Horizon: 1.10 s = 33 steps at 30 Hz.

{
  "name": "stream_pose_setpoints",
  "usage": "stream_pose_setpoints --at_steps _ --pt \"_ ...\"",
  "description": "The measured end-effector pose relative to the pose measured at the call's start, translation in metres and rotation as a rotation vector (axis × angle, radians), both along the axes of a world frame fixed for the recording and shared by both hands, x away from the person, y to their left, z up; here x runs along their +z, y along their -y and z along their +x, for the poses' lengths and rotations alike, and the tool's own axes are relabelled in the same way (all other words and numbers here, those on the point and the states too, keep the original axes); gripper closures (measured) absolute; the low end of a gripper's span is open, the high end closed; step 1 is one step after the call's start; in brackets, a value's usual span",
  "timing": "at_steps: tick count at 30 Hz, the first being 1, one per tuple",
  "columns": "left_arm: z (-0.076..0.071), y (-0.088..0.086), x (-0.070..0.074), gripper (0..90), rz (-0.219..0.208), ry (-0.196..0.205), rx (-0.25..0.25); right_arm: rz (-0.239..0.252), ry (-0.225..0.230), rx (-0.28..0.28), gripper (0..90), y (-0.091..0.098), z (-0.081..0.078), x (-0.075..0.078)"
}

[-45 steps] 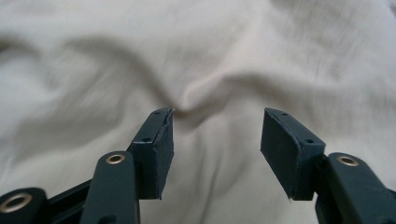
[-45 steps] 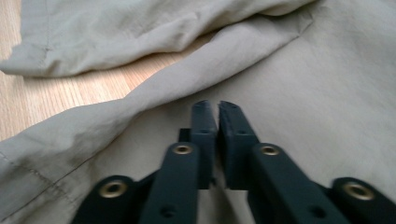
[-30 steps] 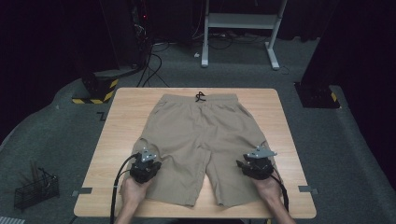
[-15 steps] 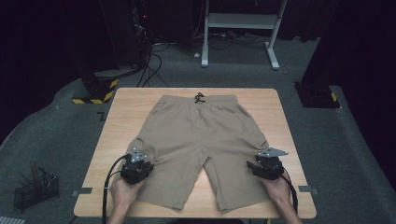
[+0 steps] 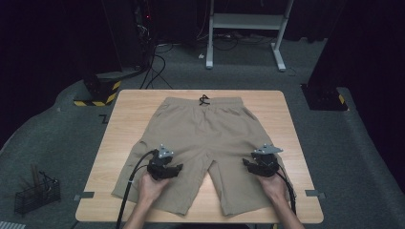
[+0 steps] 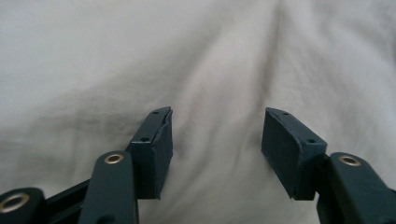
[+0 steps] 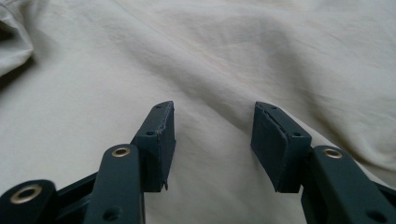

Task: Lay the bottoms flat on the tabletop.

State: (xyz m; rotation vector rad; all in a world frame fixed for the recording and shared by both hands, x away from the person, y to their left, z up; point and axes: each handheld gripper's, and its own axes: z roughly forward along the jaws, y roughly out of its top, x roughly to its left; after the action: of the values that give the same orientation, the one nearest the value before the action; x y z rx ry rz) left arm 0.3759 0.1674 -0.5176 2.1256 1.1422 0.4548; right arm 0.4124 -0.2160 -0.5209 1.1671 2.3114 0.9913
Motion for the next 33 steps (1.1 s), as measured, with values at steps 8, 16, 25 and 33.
stream_pose_setpoints --at_steps 8,16,25,33 --pt "-0.009 -0.009 0.001 39.7 0.015 -0.008 0.001 -0.001 -0.034 -0.032 46.5 0.01 0.008 0.006" --pt "0.006 0.002 -0.004 37.0 -0.027 0.025 0.033 0.01 0.027 -0.047 43.0 -0.009 0.04 0.009" --pt "0.001 -0.003 -0.009 38.1 -0.035 0.074 0.044 -0.019 0.019 -0.19 39.8 0.029 0.061 0.0" --pt "0.0 0.001 -0.008 34.4 -0.028 0.07 0.059 0.025 0.068 -0.149 41.8 0.021 0.033 0.021"
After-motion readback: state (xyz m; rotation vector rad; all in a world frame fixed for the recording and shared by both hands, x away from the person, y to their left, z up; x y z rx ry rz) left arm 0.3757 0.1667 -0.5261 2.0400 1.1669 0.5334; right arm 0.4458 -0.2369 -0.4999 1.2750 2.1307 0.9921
